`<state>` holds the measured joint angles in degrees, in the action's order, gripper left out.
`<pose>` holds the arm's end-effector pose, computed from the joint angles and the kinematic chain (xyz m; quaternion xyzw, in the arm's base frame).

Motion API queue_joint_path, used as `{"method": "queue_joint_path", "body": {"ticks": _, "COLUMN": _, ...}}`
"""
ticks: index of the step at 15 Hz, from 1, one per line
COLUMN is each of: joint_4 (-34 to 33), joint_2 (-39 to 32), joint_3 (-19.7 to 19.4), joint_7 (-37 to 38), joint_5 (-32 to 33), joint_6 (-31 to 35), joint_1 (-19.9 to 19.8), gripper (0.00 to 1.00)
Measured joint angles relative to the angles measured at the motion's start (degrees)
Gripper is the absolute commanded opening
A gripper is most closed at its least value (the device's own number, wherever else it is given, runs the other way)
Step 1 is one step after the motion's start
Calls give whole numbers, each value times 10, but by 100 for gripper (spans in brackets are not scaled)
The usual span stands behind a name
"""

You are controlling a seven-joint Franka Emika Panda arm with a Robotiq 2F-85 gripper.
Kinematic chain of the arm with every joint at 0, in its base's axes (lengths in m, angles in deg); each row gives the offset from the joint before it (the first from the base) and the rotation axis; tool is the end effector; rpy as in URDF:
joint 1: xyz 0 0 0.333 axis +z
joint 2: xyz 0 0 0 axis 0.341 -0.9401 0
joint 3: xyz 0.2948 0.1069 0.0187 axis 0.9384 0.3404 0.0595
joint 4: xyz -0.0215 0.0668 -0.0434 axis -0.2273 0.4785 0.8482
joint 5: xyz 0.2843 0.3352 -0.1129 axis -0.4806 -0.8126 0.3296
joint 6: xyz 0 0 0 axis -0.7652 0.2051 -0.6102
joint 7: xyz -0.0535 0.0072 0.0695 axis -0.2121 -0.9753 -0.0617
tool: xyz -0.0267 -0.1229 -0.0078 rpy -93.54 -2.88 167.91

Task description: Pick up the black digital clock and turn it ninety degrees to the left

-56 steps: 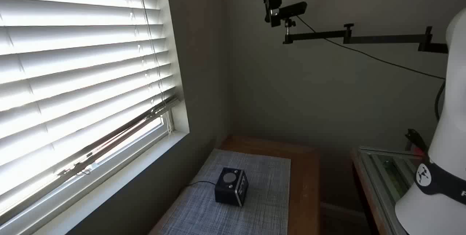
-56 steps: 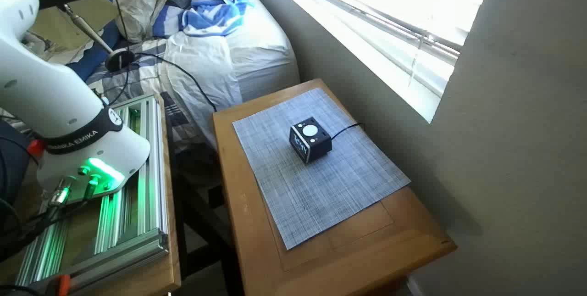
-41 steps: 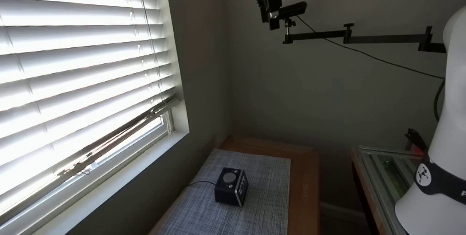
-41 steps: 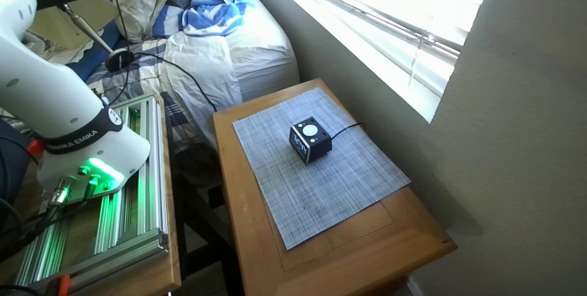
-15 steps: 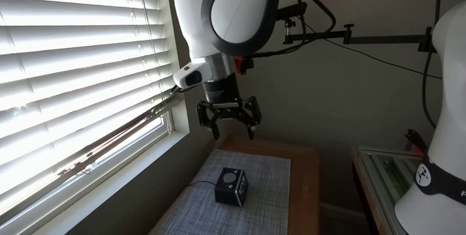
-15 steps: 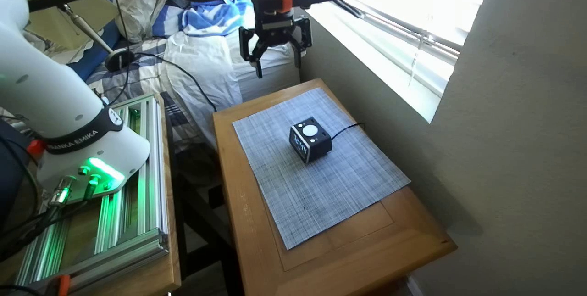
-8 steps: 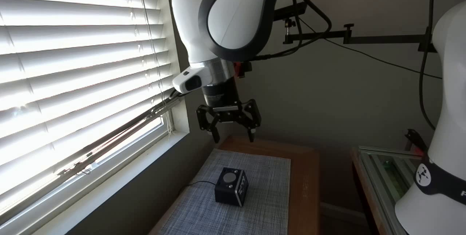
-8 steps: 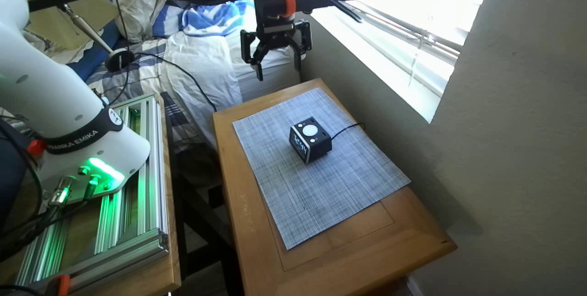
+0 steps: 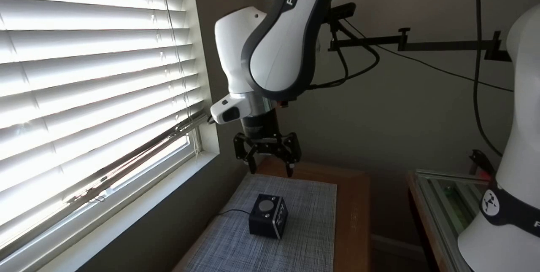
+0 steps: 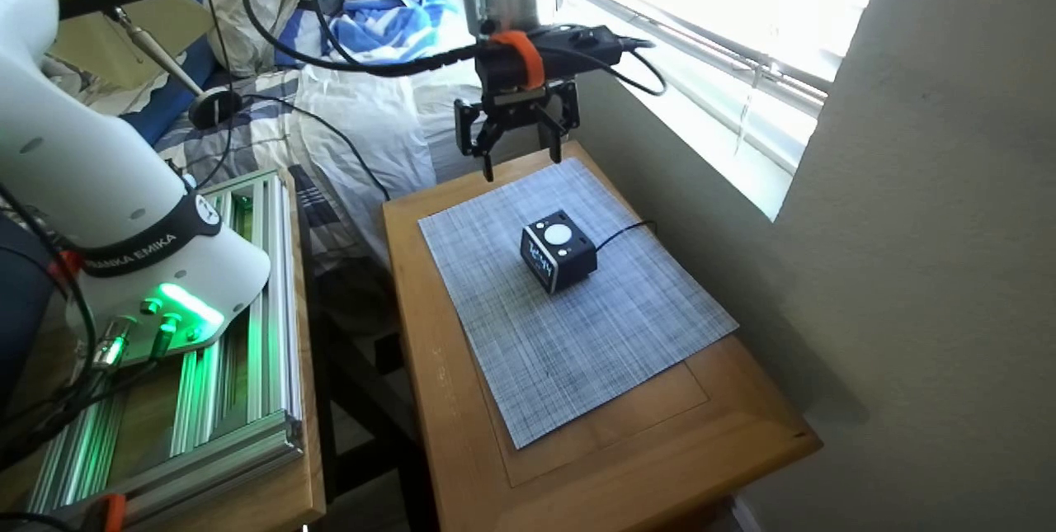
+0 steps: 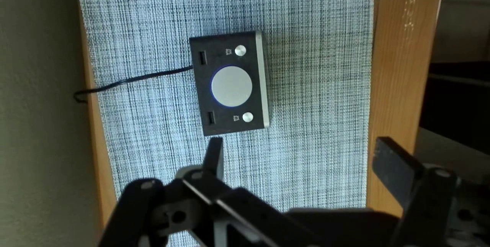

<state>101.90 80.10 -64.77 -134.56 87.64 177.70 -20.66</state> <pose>0.4651 -0.0599 0.1415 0.7163 0.6943 -0.0690 0.0097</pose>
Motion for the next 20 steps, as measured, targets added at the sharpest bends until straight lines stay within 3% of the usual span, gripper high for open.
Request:
{"method": "queue_joint_path", "body": {"ticks": 8, "joint_4": -2, "joint_2": -82, "joint_3": 13, "joint_7": 5, "joint_5": 0, "joint_6": 112, "joint_1": -30, "gripper": 100}}
{"method": "queue_joint_path", "body": {"ticks": 20, "joint_4": -20, "joint_2": -161, "joint_3": 18, "joint_7": 5, "joint_5": 17, "joint_6": 180, "joint_1": -44, "gripper": 100}}
